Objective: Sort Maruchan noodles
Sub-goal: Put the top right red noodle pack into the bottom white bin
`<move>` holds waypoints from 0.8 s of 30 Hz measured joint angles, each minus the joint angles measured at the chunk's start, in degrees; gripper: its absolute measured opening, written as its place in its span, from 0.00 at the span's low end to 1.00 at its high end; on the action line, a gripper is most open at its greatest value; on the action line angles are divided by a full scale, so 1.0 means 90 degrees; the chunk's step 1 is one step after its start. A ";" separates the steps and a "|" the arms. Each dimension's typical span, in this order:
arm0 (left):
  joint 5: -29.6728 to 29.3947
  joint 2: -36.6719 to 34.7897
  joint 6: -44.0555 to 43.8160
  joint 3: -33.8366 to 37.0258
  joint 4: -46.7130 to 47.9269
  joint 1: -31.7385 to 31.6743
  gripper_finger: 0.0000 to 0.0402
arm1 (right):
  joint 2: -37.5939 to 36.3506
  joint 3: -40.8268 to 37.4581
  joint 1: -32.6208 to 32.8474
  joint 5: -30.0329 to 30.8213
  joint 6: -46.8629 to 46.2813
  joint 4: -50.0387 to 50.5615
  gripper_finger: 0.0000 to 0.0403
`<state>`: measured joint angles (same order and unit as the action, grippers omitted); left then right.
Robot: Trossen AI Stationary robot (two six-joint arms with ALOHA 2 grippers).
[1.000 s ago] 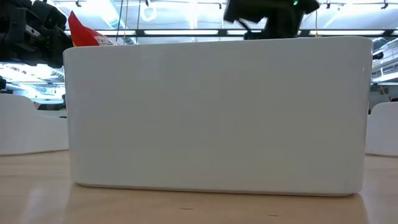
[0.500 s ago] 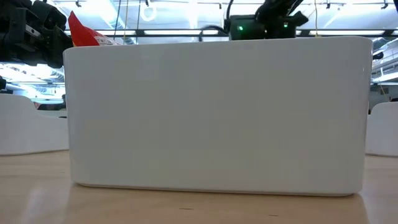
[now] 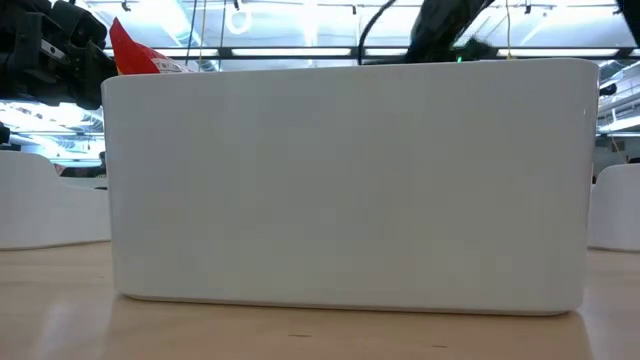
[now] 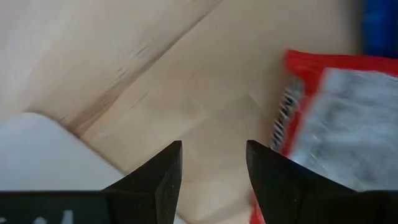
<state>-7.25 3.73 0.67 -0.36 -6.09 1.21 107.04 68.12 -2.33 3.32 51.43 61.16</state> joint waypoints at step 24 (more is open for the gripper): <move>-0.0001 0.0000 0.0000 -0.0002 0.0032 0.0000 0.08 | -0.1090 0.0198 -0.0243 0.0644 0.2009 -0.1568 0.45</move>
<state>-7.26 3.73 0.67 -0.38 -5.80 1.21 97.23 69.90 -4.52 9.11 69.51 47.05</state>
